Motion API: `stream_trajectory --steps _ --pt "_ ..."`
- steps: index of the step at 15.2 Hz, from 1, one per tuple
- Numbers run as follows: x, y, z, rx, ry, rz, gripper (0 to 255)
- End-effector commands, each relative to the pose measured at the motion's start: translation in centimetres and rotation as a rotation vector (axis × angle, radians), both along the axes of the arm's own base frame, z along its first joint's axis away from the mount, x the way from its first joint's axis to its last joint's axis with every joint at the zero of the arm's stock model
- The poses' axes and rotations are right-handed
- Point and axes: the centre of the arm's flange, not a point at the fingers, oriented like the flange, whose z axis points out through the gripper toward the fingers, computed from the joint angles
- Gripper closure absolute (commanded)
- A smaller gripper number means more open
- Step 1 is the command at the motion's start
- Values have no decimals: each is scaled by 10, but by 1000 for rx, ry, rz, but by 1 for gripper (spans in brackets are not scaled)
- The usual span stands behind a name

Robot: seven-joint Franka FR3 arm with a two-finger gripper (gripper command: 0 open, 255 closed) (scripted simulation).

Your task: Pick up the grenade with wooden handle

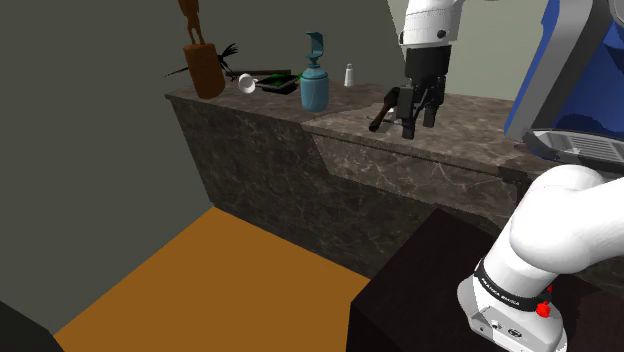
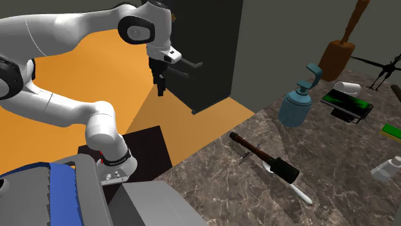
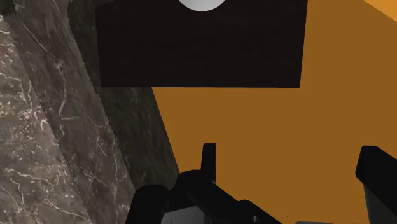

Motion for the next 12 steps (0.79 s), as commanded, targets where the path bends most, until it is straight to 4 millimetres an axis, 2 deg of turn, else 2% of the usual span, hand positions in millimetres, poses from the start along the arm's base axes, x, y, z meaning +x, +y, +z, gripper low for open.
stream_trajectory --steps 1,6,12 --pt "0 0 0 0 0 0 0" --pt "55 -19 -19 -27 -17 -154 0" --pt "117 -53 -40 -59 -38 -338 0"
